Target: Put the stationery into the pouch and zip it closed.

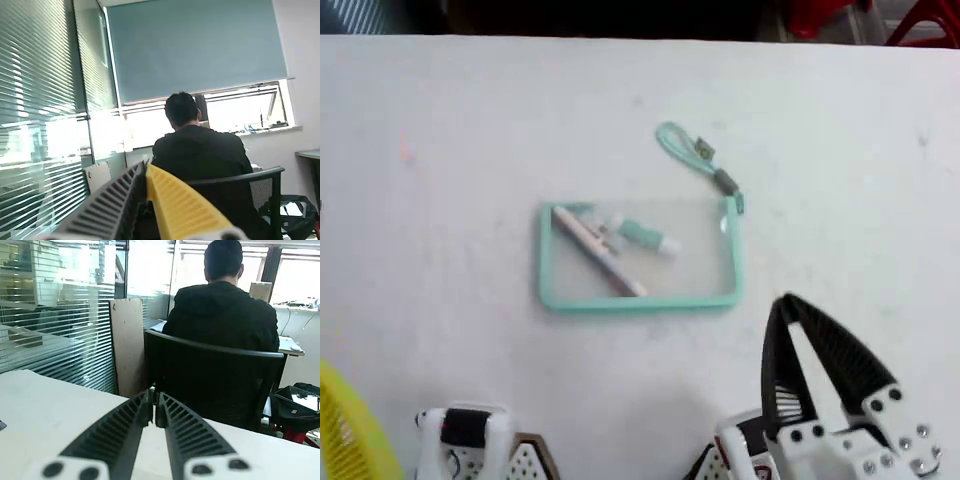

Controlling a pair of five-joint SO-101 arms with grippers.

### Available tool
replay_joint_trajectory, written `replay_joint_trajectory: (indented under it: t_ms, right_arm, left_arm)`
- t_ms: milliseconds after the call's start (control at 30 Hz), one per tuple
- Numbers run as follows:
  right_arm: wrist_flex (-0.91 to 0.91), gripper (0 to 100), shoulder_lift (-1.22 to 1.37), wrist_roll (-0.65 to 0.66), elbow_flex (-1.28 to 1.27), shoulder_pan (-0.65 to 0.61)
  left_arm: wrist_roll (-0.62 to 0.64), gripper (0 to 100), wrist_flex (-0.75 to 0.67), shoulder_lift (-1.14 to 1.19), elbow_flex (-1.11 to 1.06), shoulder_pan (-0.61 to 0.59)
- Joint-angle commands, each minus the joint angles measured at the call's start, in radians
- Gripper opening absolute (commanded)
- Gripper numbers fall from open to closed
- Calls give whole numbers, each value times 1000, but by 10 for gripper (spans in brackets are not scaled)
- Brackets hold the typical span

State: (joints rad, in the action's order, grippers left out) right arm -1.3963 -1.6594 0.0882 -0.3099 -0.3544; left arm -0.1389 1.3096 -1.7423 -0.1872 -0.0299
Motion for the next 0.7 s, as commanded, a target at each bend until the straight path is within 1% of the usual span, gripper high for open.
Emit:
replay_joint_trajectory:
  t_ms: [0,67,133,233,333,433,500,667]
  right_arm:
    - [22,19,-147,3,-106,97]
    - [13,19,-156,2,-124,177]
    - [-5,19,-134,-3,-132,219]
    - [1,19,-147,-5,-170,219]
    - [36,19,-147,-2,-244,165]
    - [96,26,-145,5,-361,97]
    - [143,39,-145,28,-445,74]
    - [269,46,-145,233,-671,68]
  left_arm:
    - [-23,22,-66,-91,-215,-48]
    - [-18,22,-34,-71,-233,-48]
    - [-18,22,-12,-79,-238,-48]
    - [-18,22,-3,-81,-245,-48]
    - [-20,22,-12,-81,-321,-50]
    - [-28,23,-69,-81,-470,-53]
    - [-28,23,-117,-81,-583,-51]
    - [-28,24,-298,-81,-876,-50]
